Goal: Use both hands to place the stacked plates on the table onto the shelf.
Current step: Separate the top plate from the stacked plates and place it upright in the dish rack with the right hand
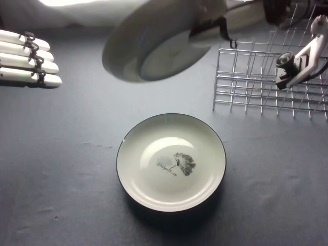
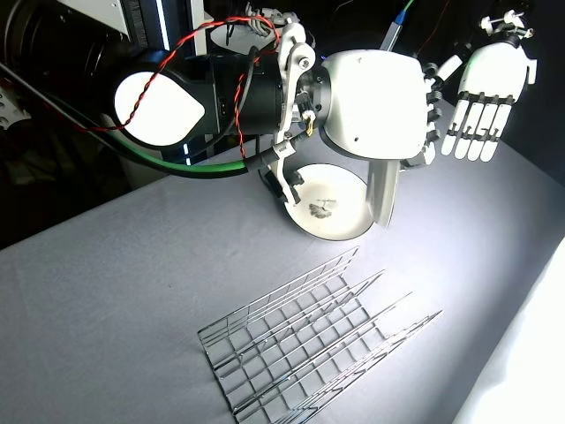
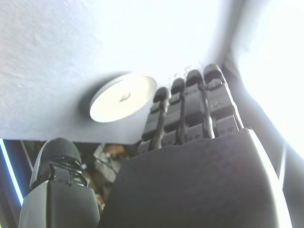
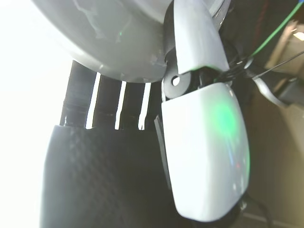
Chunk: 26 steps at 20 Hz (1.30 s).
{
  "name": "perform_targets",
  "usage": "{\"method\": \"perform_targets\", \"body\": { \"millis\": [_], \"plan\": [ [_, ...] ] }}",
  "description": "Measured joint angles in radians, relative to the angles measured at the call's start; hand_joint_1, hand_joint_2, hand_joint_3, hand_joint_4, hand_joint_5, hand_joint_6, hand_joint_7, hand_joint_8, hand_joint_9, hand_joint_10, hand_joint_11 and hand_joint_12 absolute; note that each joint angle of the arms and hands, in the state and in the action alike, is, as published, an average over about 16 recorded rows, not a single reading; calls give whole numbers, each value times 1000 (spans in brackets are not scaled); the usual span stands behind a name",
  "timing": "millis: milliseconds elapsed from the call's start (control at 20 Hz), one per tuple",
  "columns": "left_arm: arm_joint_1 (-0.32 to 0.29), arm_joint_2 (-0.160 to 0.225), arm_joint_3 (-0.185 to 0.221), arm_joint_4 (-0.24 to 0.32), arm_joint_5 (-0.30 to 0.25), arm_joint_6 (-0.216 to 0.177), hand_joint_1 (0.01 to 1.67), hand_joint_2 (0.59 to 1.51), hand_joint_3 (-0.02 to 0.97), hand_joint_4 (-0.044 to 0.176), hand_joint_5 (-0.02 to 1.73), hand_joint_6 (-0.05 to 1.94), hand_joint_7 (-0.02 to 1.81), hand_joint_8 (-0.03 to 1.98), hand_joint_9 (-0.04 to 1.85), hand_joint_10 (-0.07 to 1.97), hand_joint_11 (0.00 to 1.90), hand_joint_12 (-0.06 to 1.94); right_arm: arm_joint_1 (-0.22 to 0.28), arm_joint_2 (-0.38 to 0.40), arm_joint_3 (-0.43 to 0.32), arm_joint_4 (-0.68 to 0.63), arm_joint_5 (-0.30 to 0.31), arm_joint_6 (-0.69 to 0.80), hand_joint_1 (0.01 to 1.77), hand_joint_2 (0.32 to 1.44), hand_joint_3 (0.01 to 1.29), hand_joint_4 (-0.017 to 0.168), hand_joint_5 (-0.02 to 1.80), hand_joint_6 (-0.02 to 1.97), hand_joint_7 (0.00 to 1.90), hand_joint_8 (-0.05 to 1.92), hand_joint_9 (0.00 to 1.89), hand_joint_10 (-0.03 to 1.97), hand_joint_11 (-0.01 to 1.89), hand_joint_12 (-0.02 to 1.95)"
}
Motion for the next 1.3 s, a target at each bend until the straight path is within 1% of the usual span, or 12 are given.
{"method": "perform_targets", "body": {
  "millis": [300, 500, 700, 950, 1300],
  "plan": [
    [4, 0, -18, 0, 1, 0, 14, 1068, 16, 1, 17, -1, 17, 16, 22, 6, 15, 6, 52, -1, 11, 193, -86, -2, 1462, 1003, 11, -7, 842, 1048, 886, 1015, 886, 1172, 863, 1552],
    [4, 0, -28, 0, 2, 0, 14, 1068, 15, 1, 18, -1, 19, 16, 23, 7, 15, 5, 73, 1, 22, 300, -125, -5, 1460, 1006, 11, -8, 844, 1035, 891, 1000, 894, 1171, 869, 1544],
    [3, -2, -36, 0, 2, -1, 14, 1068, 15, 1, 19, 0, 19, 16, 23, 6, 15, 5, 86, 11, 36, 383, -149, -8, 1455, 1008, 11, -8, 842, 1033, 893, 1007, 896, 1191, 871, 1534],
    [0, -5, -44, 0, 3, -4, 14, 1068, 15, 2, 20, 0, 21, 16, 23, 6, 14, 6, 91, 35, 51, 441, -166, -13, 1447, 1011, 11, -8, 842, 1037, 903, 989, 906, 1206, 874, 1497],
    [-3, -12, -61, -1, 5, -7, 13, 1068, 15, 1, 22, 0, 21, 16, 23, 6, 15, 5, 82, 90, 61, 456, -173, -17, 1443, 1011, 11, -8, 845, 1040, 915, 1001, 905, 1230, 866, 1475]
  ]
}}
